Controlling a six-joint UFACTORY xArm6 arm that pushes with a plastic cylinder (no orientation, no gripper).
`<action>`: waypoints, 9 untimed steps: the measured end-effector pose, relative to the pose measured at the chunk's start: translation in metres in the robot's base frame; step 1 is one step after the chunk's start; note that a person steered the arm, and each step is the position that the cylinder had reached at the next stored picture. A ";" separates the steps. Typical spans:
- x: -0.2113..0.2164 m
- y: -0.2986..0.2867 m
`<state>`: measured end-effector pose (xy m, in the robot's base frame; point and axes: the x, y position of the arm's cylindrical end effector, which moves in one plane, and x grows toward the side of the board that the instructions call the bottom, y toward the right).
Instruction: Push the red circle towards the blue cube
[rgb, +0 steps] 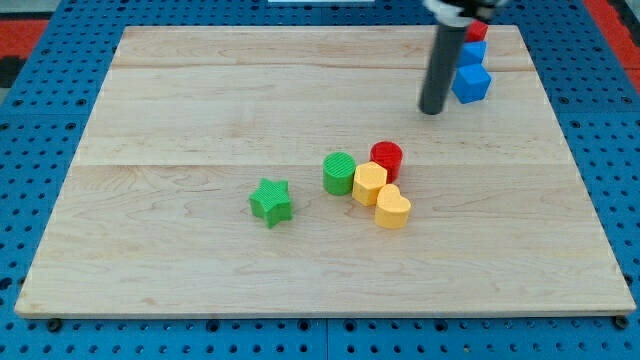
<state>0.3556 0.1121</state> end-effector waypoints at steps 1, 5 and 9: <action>-0.015 -0.004; -0.049 0.045; -0.049 0.055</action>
<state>0.3070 0.1668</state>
